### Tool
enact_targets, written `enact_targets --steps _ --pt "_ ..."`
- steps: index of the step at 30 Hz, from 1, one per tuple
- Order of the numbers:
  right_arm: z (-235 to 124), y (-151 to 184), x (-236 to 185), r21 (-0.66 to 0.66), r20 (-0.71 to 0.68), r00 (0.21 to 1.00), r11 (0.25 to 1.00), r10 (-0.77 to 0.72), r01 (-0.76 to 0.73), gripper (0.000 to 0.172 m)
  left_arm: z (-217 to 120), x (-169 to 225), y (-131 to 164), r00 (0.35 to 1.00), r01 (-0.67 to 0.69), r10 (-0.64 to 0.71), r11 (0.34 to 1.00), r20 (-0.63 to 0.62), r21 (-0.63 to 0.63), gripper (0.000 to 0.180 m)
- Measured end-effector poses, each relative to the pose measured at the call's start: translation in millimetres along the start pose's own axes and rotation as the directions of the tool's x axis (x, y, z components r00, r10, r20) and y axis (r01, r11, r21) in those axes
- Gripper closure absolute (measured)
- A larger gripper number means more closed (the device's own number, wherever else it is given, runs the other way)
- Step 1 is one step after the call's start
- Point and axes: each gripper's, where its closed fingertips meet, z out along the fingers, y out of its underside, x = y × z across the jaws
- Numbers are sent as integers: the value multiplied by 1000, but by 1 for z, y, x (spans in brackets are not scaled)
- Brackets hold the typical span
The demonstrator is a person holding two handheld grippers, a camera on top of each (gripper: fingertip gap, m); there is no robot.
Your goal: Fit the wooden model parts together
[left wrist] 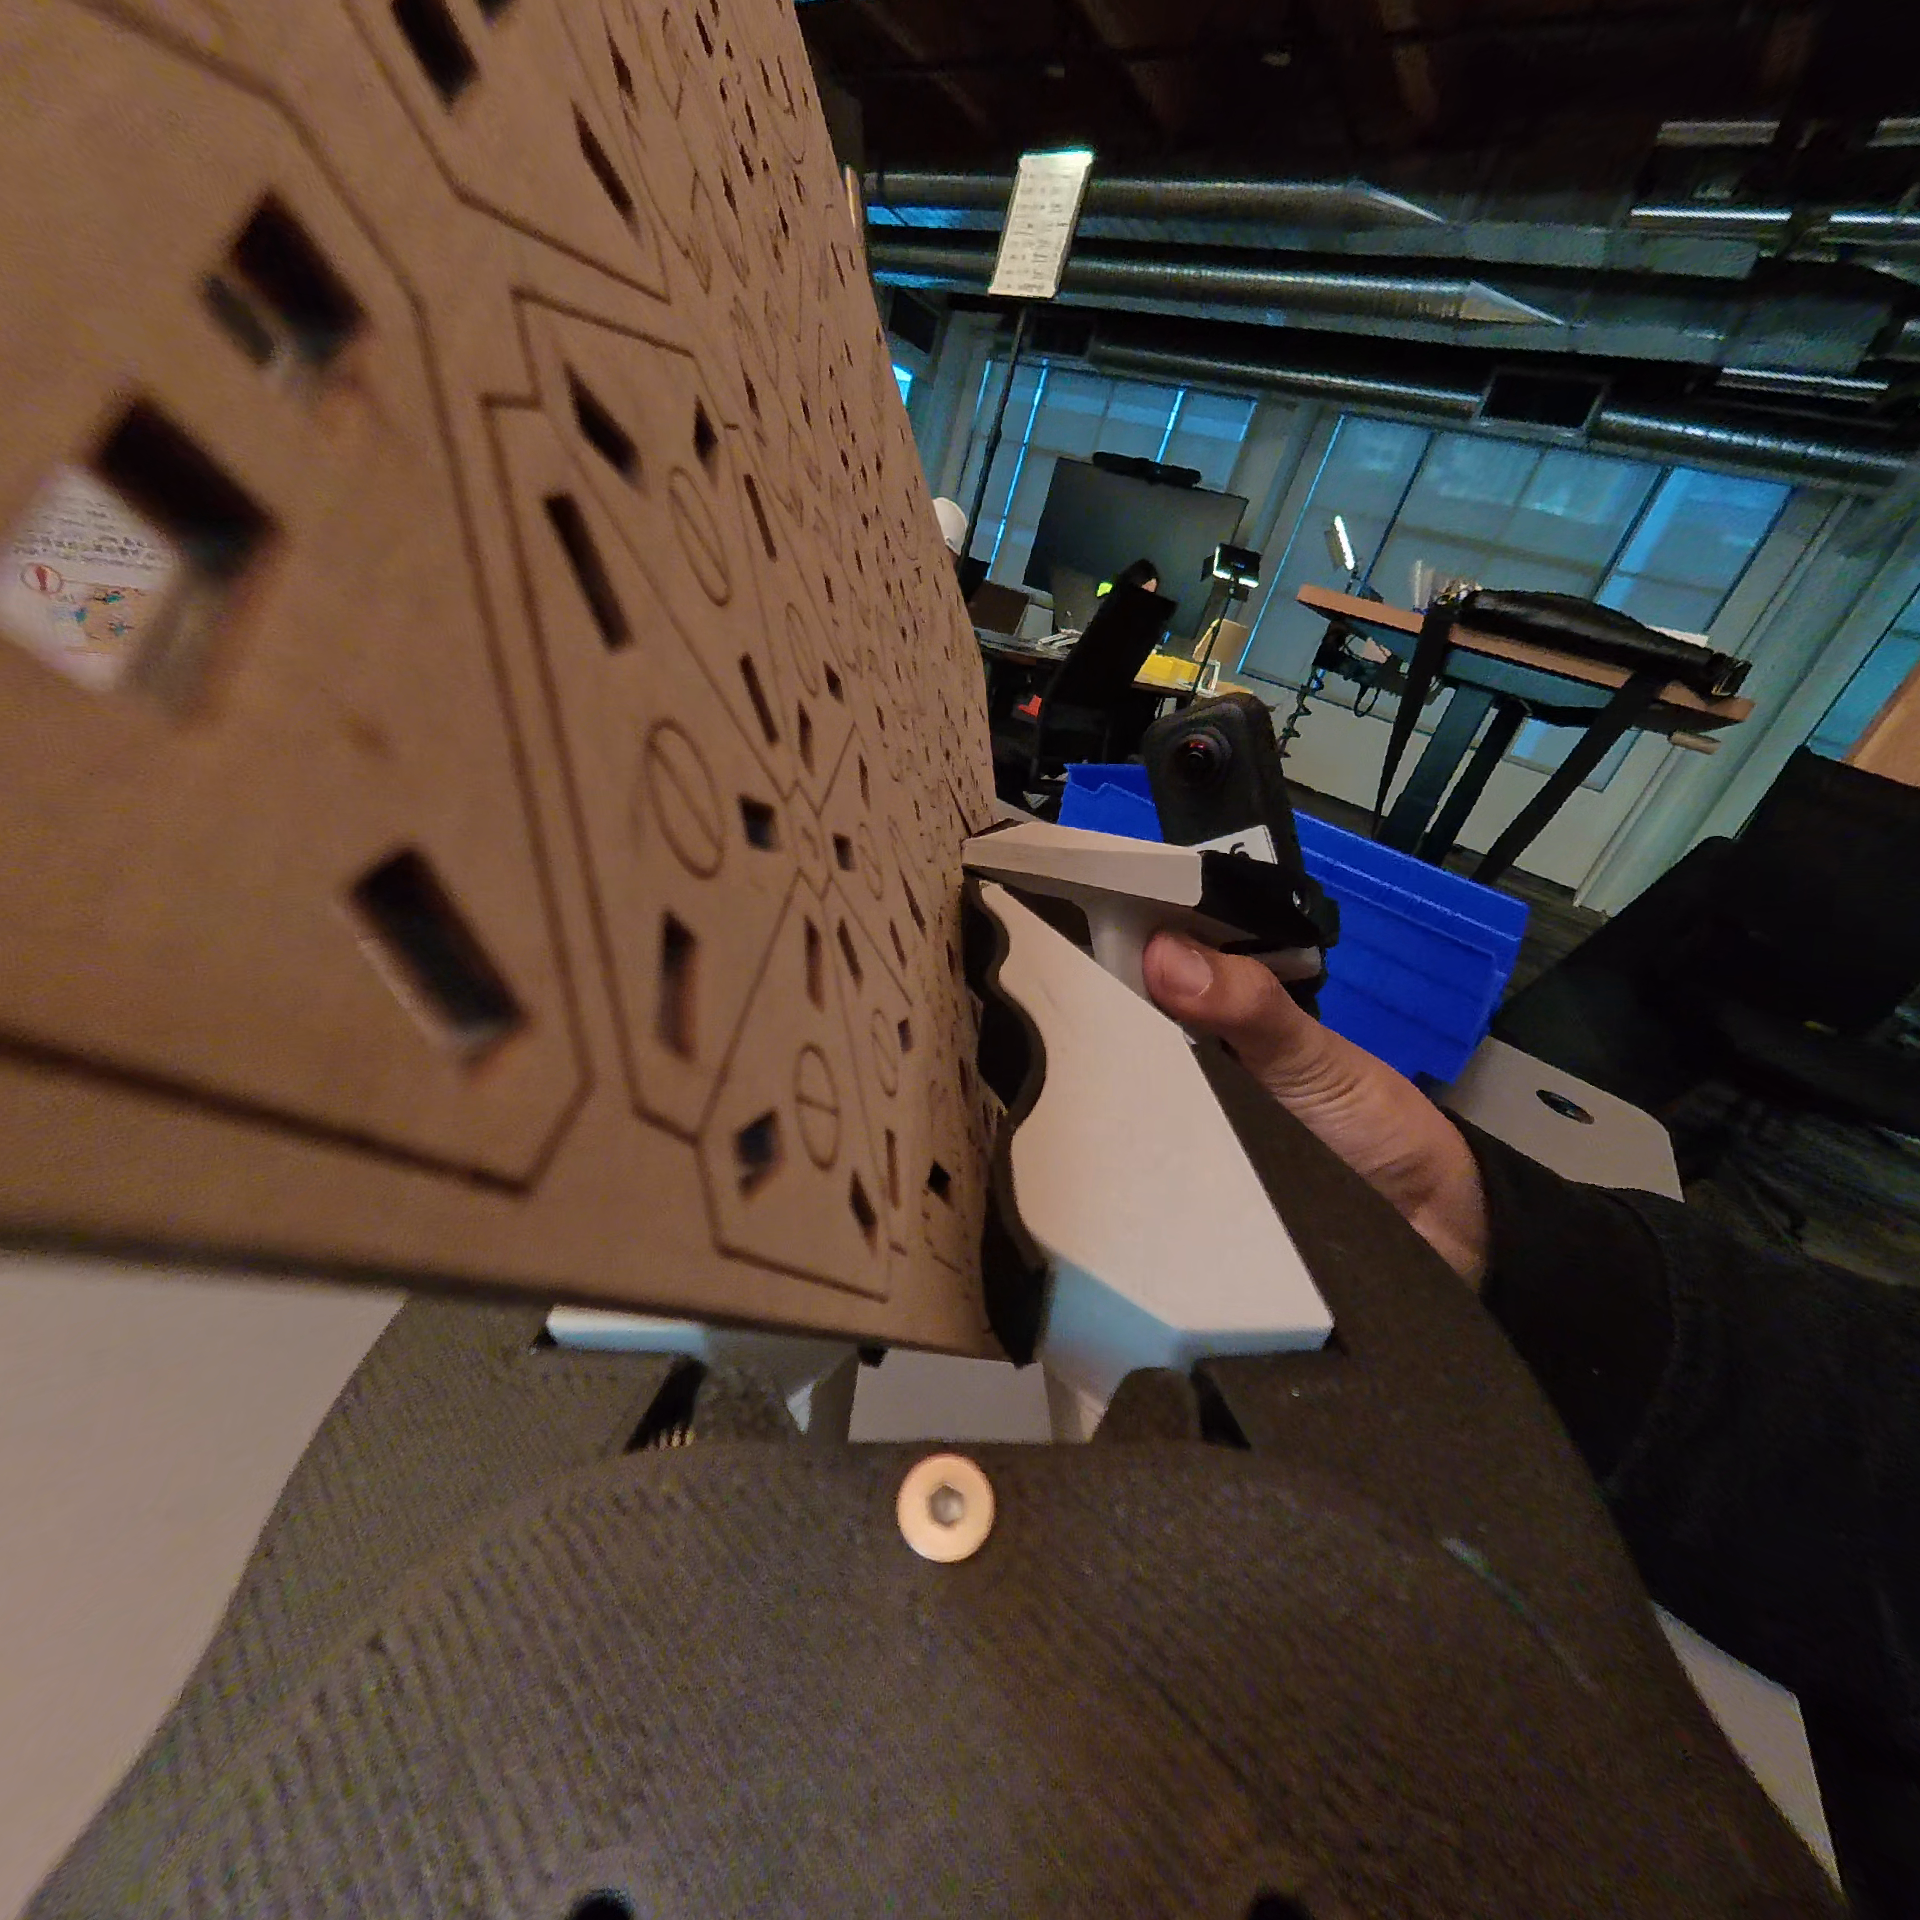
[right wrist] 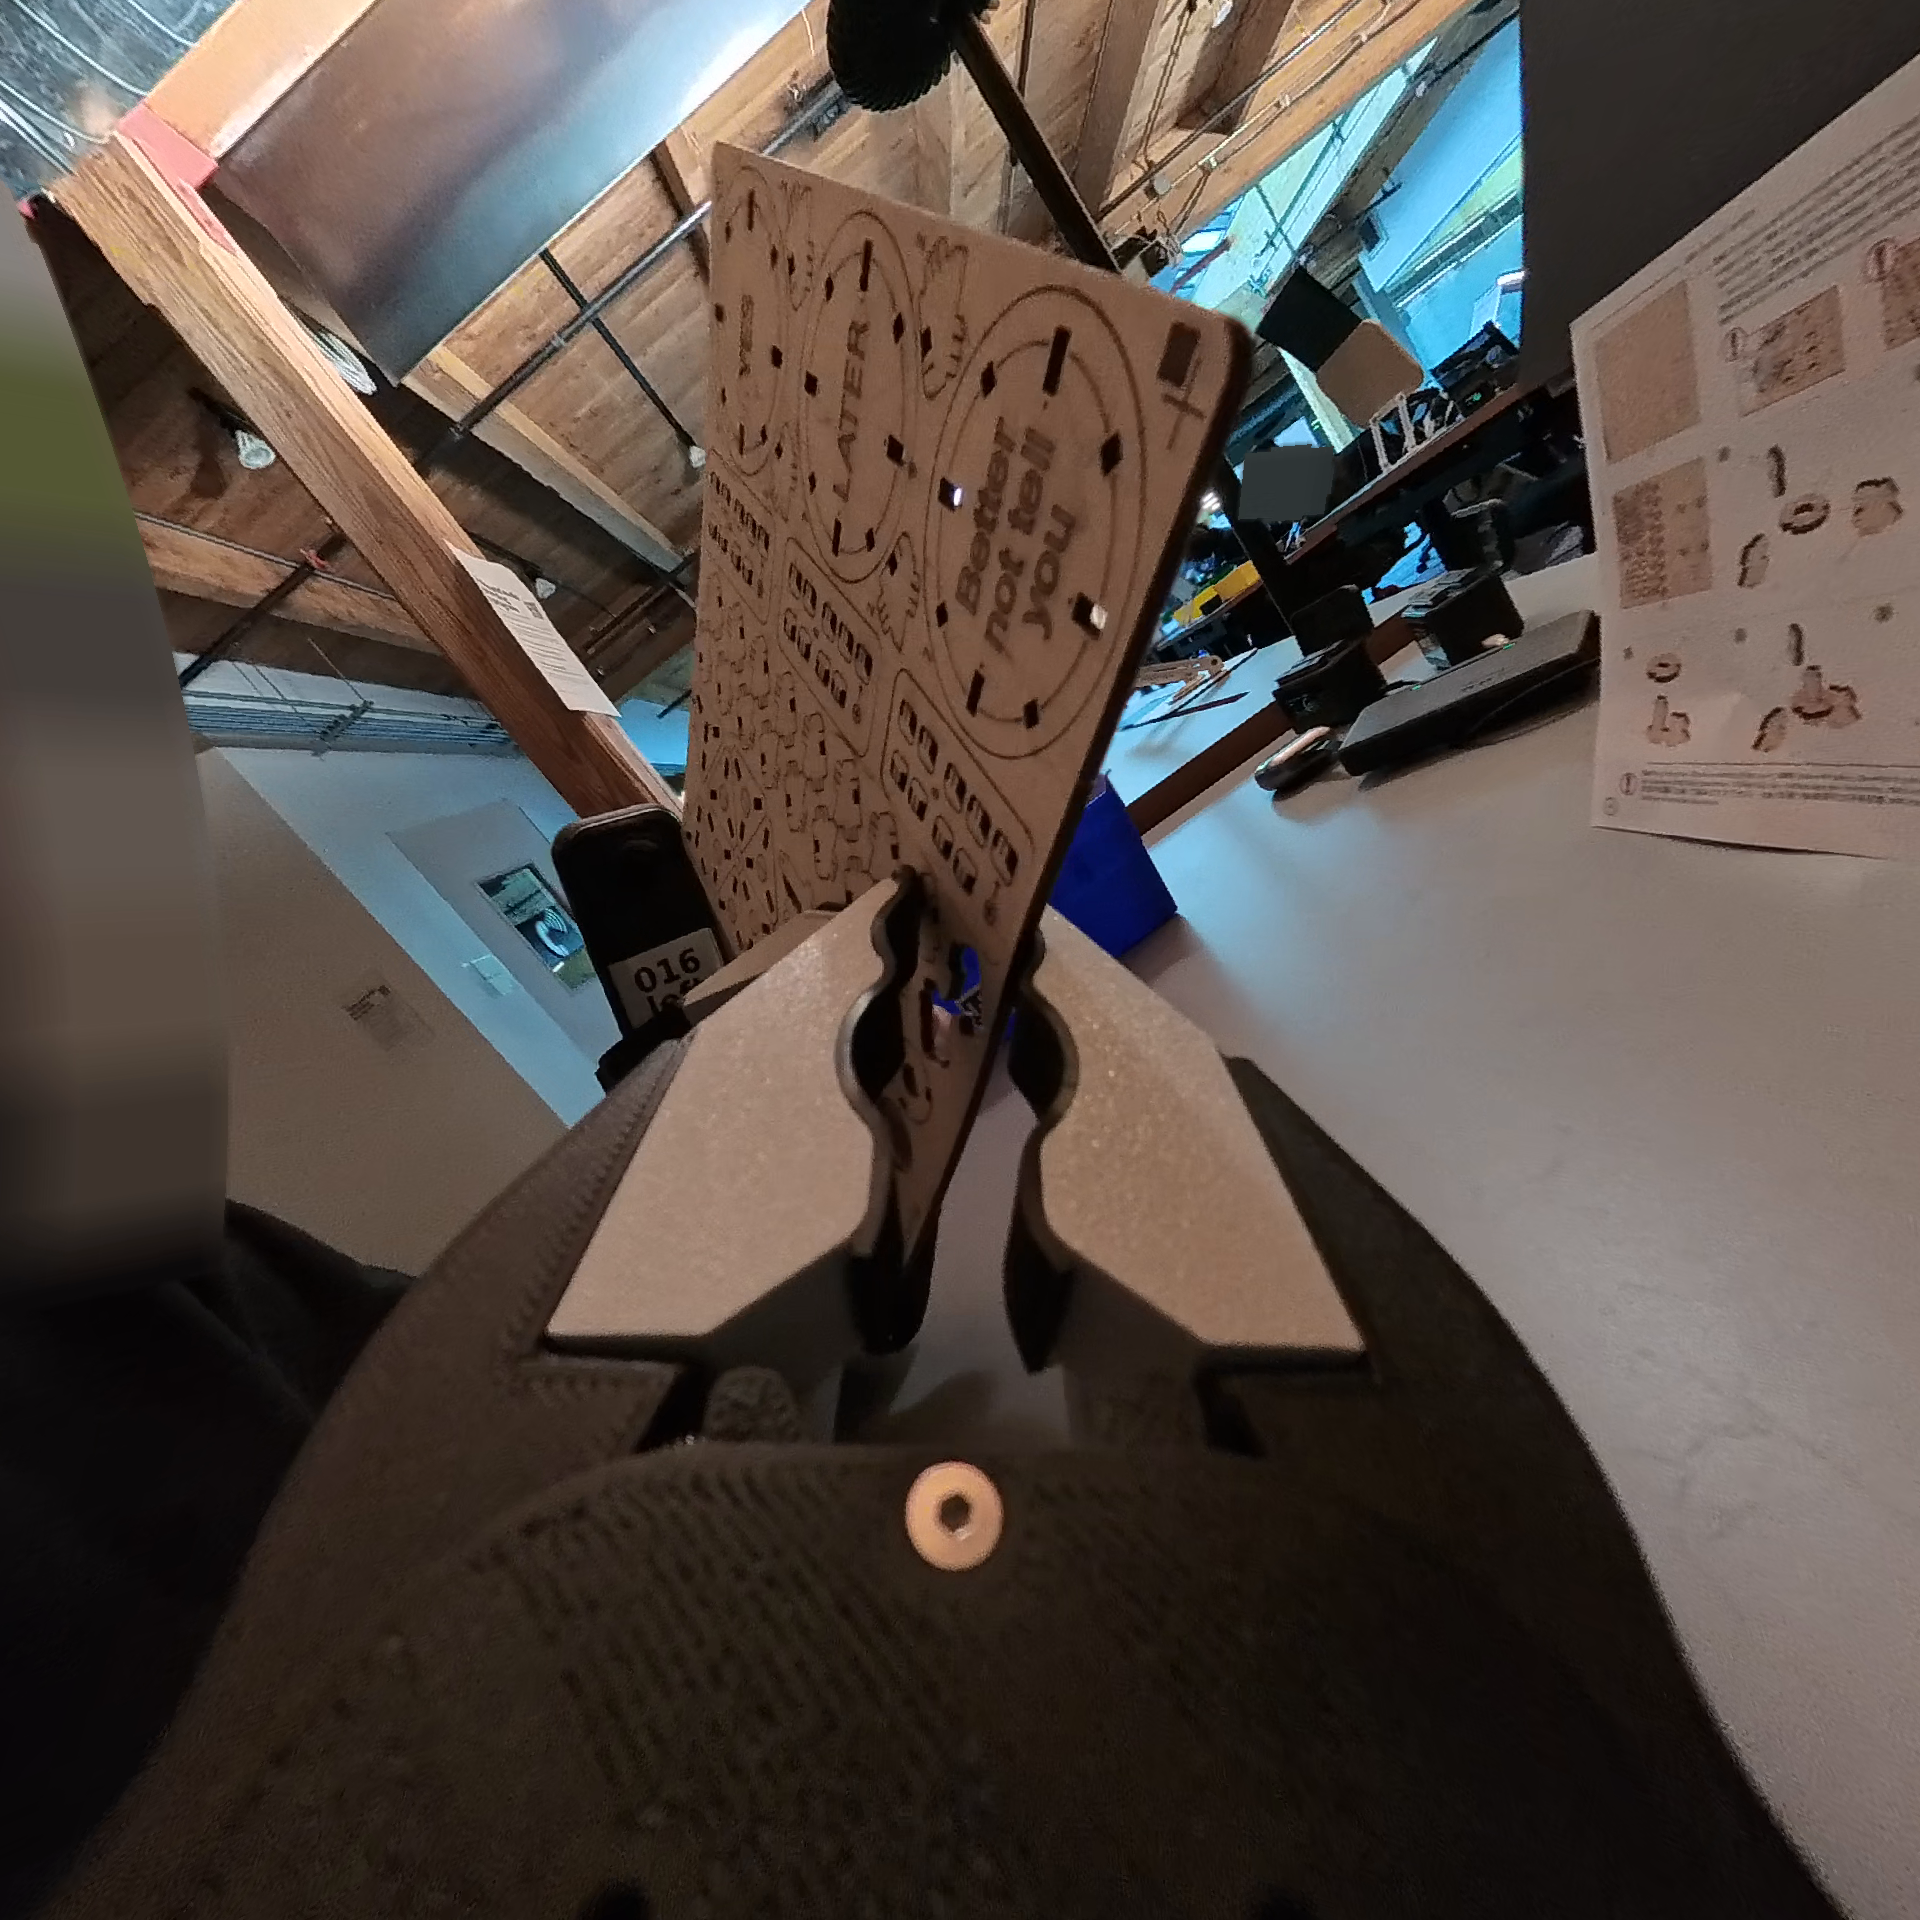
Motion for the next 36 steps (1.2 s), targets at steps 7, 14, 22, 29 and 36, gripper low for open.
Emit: enact_targets --steps 7,14,22,29,36 --pt "3 -3 2 40 1 1000 999 1 -1 156 -2 -3 -4 991 122 -120 992 -64 26 180" --pt "2 2 7 -10 -46 998 999 -40 40 153 -3 -6 -6 993 106 -105 994 -57 24 180" --pt "-2 9 13 -72 -90 994 996 -65 58 150 -1 -6 0 998 60 -60 998 4 -8 180" --pt "-1 9 16 -105 -151 981 989 -118 103 149 0 -9 2 997 68 -68 998 30 -10 180" --pt "2 6 22 -64 -195 977 995 -91 80 150 1 -6 0 996 -44 45 999 73 -11 180"
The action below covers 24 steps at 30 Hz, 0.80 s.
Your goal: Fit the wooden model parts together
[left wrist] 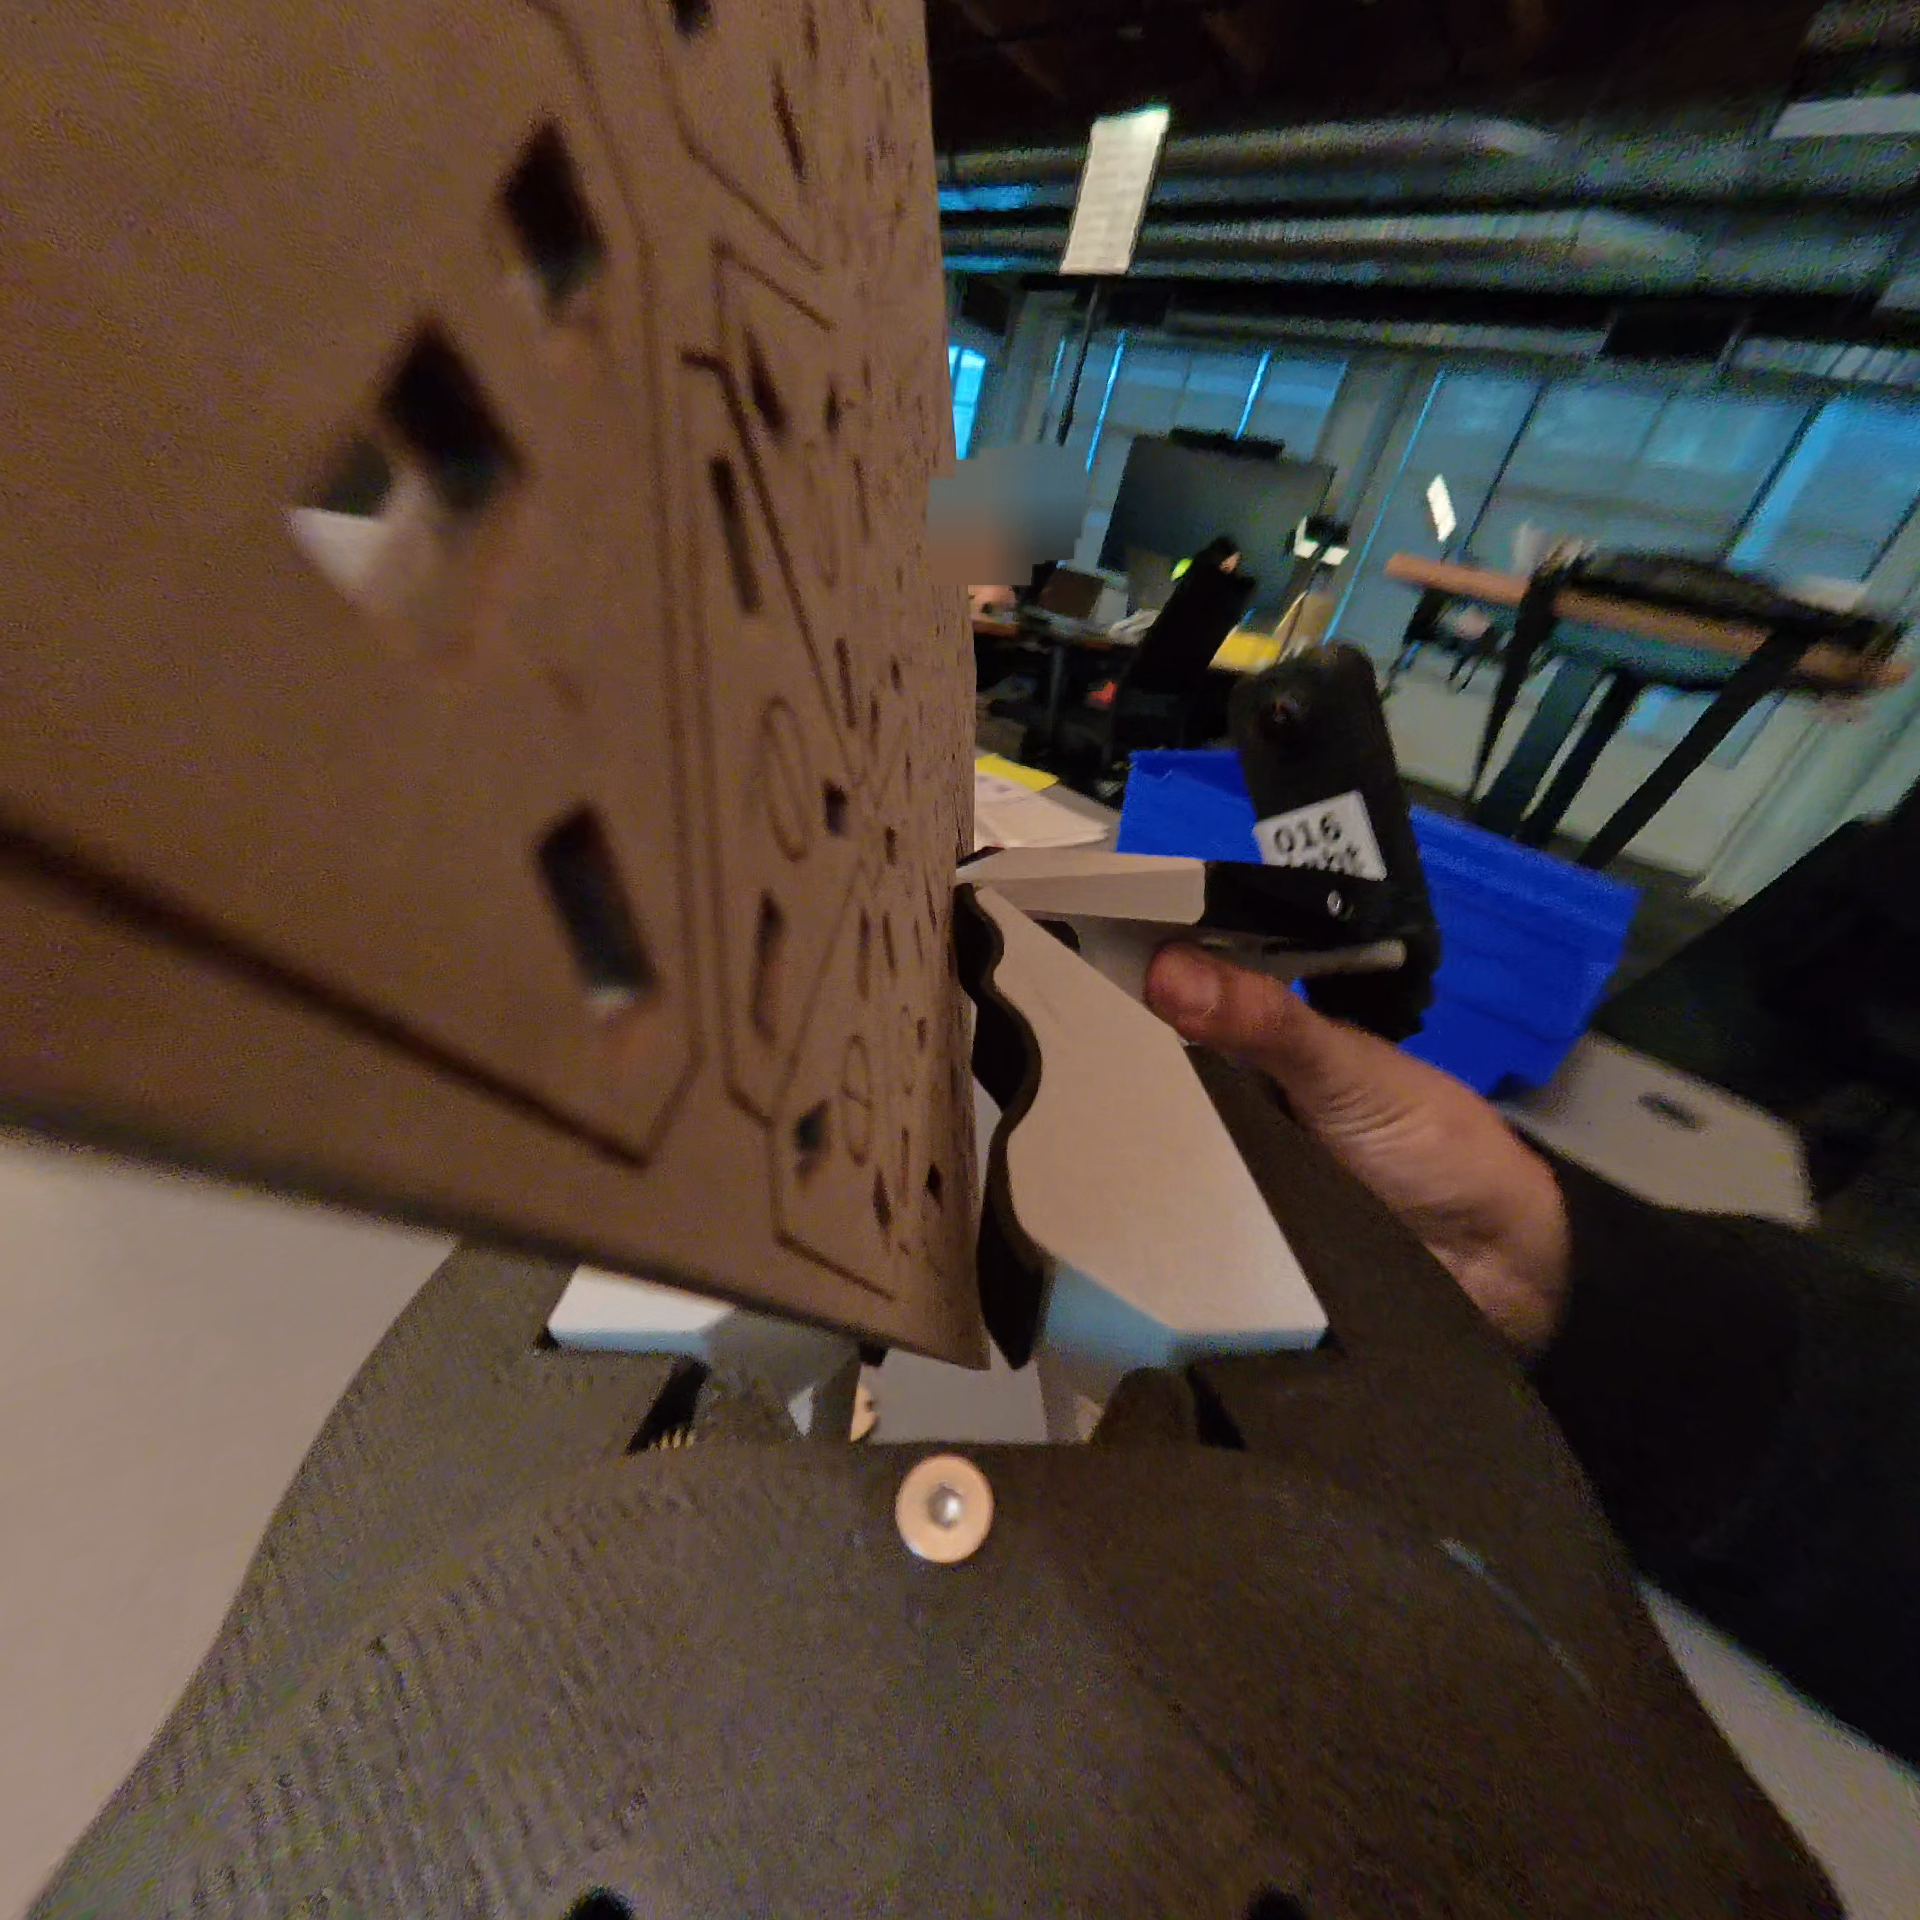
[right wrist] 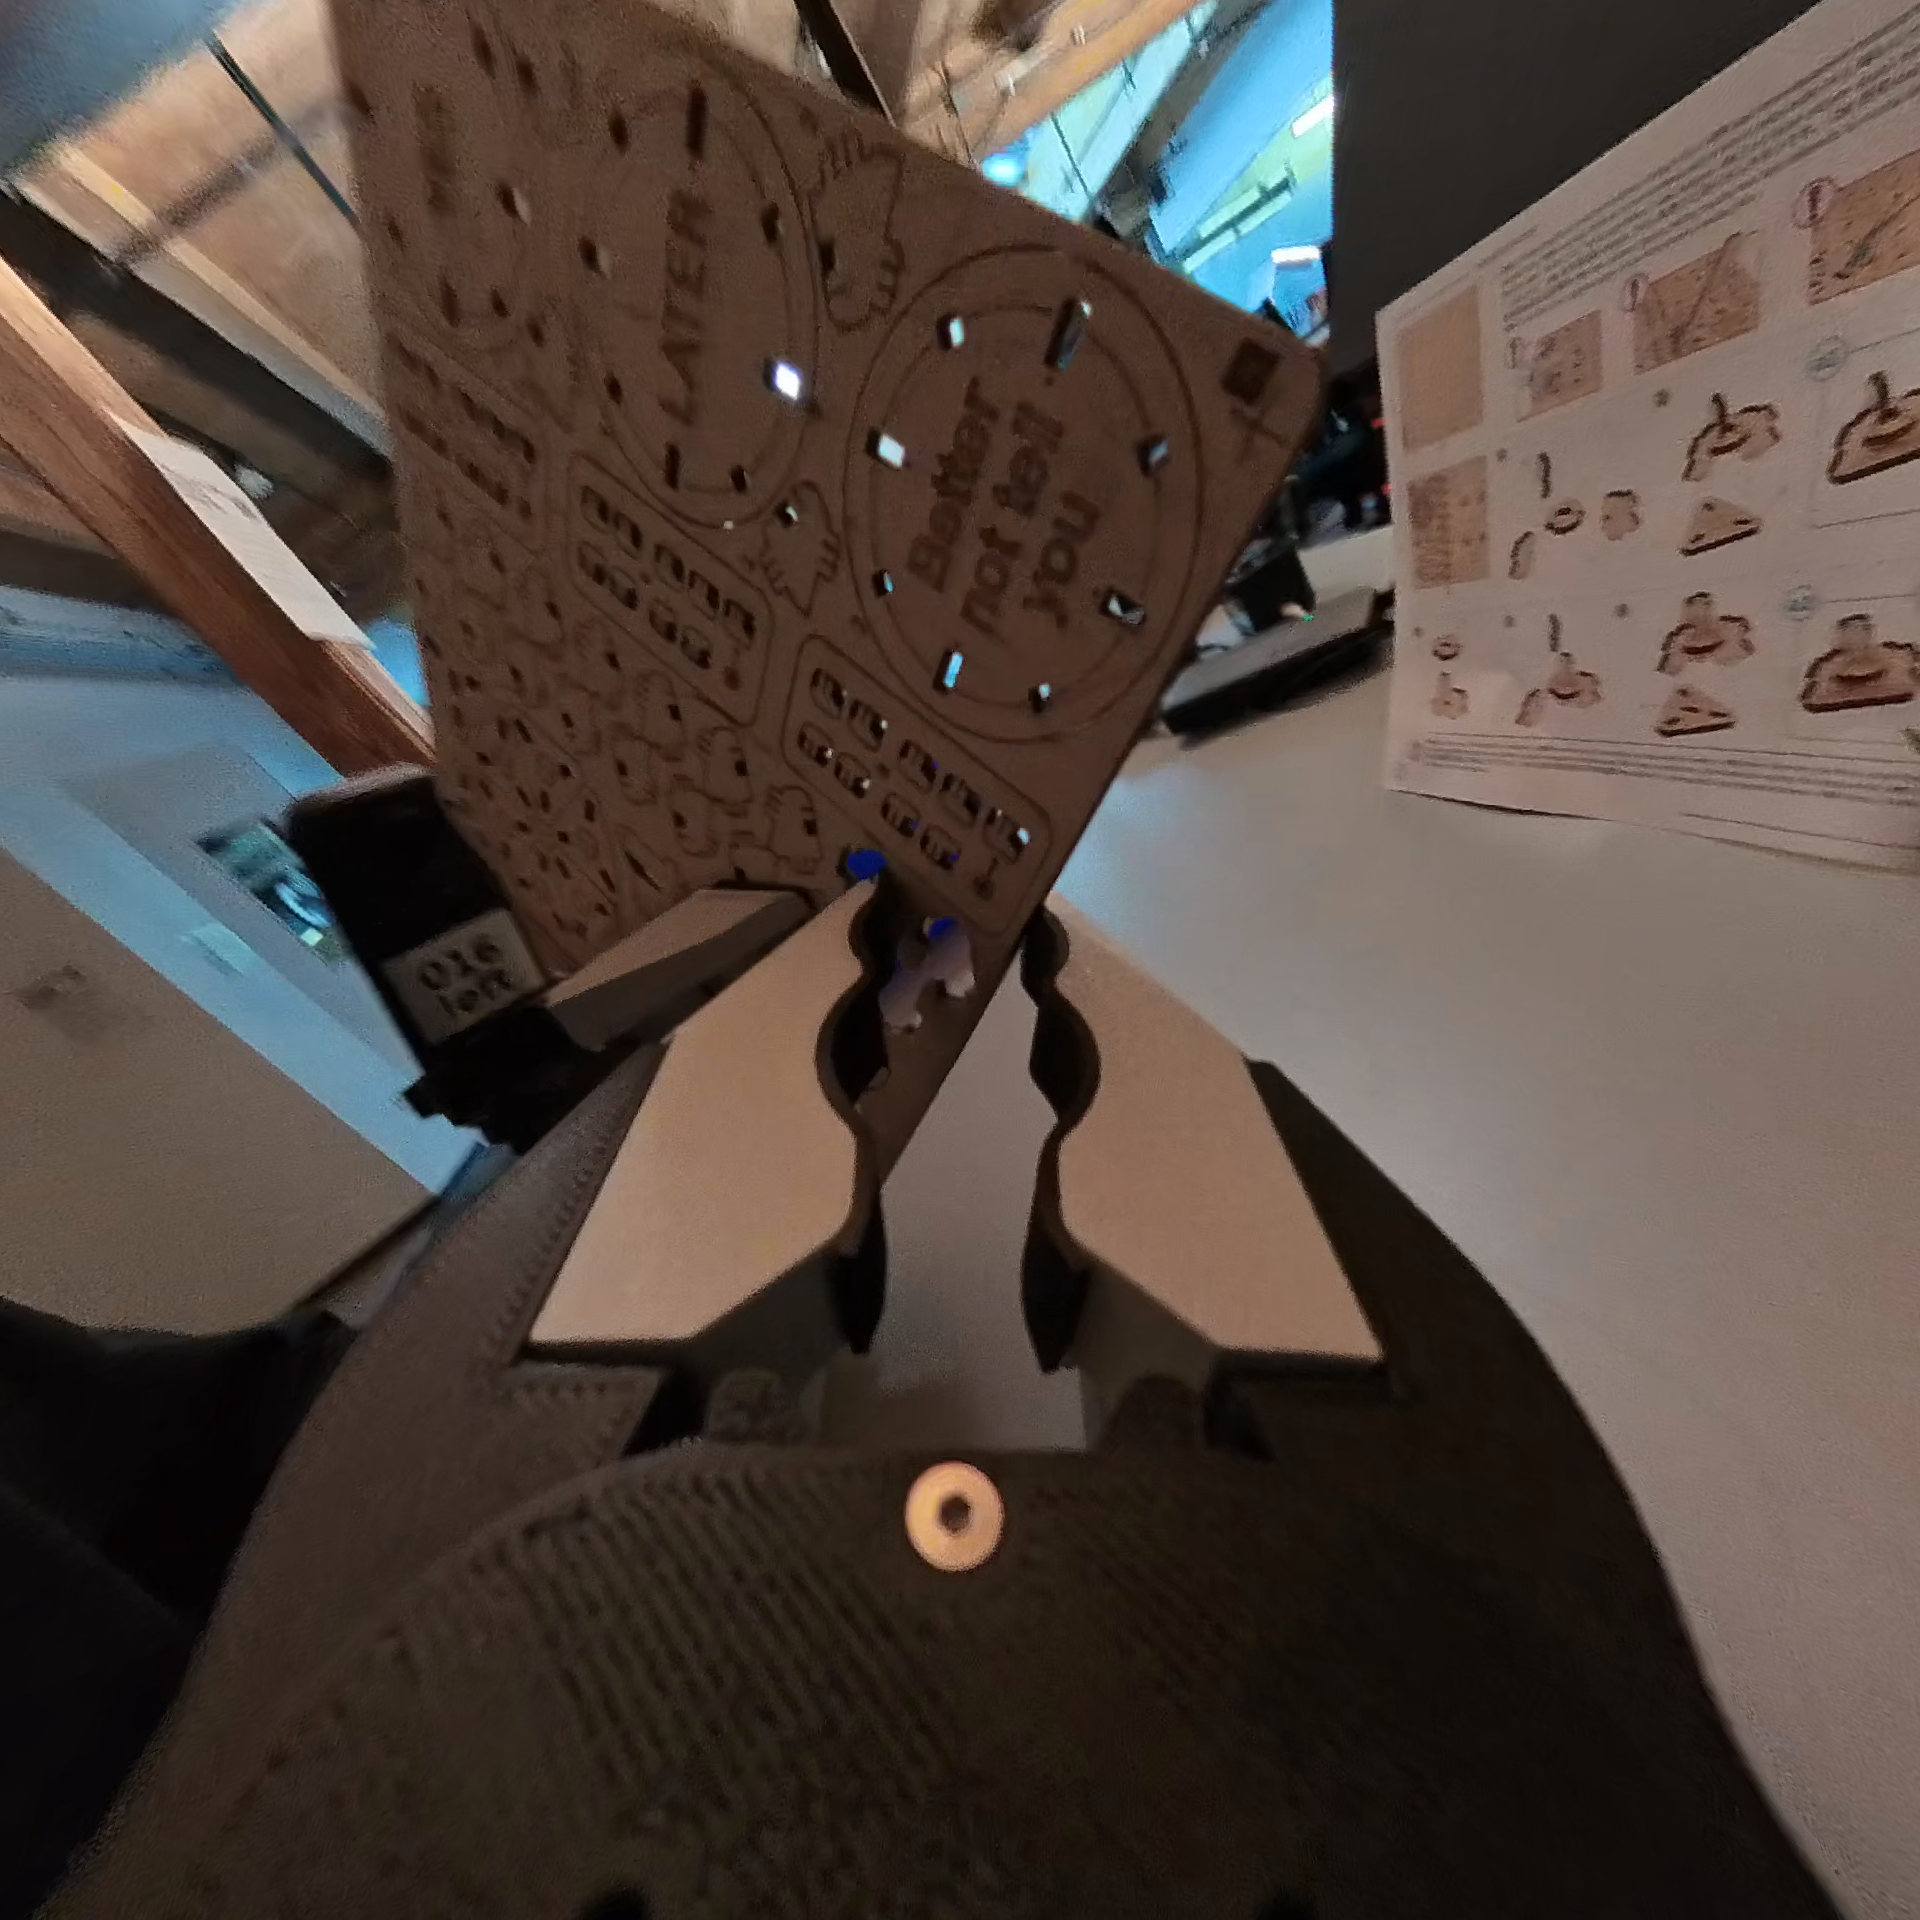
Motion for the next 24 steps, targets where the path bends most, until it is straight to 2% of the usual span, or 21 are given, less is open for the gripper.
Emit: enact_targets --steps 2,3,5,8,11,14,17,18,20,22,24 --pt "1 -2 -2 14 -5 1000 1000 -24 24 151 -1 -6 -2 982 174 -173 984 -70 21 180" --pt "3 -3 -3 12 -8 999 999 -37 37 152 -2 -8 -2 973 215 -213 976 -89 19 180" --pt "4 -4 -5 11 -6 998 998 -57 57 151 -3 -7 -5 975 199 -196 980 -104 19 180" --pt "1 -4 -6 14 10 998 998 -62 62 151 -4 -7 -4 961 246 -243 969 -132 10 180" --pt "-5 -15 -5 72 39 999 997 -35 32 145 -6 -13 -6 951 279 -275 960 -140 14 180" --pt "-15 -27 -3 123 73 997 992 4 -13 141 -10 -17 -12 913 372 -358 927 -196 39 180" --pt "-18 -30 -7 118 138 990 993 12 -29 140 -14 -14 -19 819 511 -474 859 -325 35 180" --pt "-17 -29 -11 114 165 986 993 7 -27 141 -16 -10 -23 768 561 -510 828 -388 22 180" --pt "-16 -26 -23 104 215 976 994 -45 23 155 -23 -1 -34 629 668 -569 744 -530 -6 180" --pt "-12 -20 -30 80 213 967 989 -139 124 157 -31 3 -44 520 732 -585 681 -622 -28 180" --pt "-8 -12 -33 39 151 936 948 -318 316 152 -32 5 -44 500 732 -589 679 -635 -54 180"
